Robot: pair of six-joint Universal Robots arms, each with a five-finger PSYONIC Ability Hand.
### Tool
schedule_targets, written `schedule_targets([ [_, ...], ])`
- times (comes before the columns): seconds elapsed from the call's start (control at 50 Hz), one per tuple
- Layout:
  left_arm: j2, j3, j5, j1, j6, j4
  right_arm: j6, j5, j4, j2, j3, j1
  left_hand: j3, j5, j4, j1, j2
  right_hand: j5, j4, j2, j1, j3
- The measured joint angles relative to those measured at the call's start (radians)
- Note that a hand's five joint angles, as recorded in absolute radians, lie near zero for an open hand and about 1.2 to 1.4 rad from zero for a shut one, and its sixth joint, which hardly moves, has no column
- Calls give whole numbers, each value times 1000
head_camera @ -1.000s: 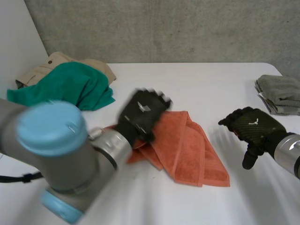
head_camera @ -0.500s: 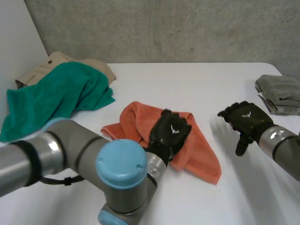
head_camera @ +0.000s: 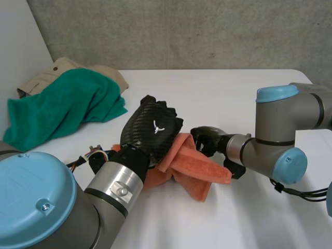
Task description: Fold the laundry.
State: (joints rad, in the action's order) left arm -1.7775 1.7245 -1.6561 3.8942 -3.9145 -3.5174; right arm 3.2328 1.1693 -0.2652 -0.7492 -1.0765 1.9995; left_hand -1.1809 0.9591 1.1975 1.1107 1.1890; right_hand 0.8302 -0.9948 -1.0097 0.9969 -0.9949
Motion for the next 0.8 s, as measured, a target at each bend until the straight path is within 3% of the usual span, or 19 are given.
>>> schedule_targets([
  [0.04,-3,7,0,7,1,-1,8,-25,-3,-8,-5,4,-3,0,0,0,0,148,-155,-150,132,-152],
  [0.16,8,15,-1,47,6,-3,-78,-31,6,-114,-47,-16,-4,0,0,0,0,162,-195,-167,132,-186],
  [0.26,57,9,27,108,7,-5,-278,56,98,-299,-108,-74,-5,0,4,4,3,162,-197,-167,132,-186],
  [0.42,101,-24,141,208,9,-4,-452,180,317,-513,-200,-99,-10,19,4,4,6,162,-198,-167,132,-186],
  [0.48,100,-28,168,234,10,-1,-463,195,334,-554,-233,-96,-10,20,4,4,6,27,-39,-19,25,-36],
  [0.54,88,-17,184,249,13,2,-455,201,285,-548,-259,-90,-10,20,4,4,6,-486,460,506,-494,476],
  [0.6,68,4,191,250,17,1,-411,199,192,-495,-282,-76,-10,19,4,4,6,-763,745,766,-756,747],
  [0.8,46,46,188,236,26,-5,-129,147,55,-336,-389,-45,-10,19,4,3,6,-790,793,800,-779,788],
])
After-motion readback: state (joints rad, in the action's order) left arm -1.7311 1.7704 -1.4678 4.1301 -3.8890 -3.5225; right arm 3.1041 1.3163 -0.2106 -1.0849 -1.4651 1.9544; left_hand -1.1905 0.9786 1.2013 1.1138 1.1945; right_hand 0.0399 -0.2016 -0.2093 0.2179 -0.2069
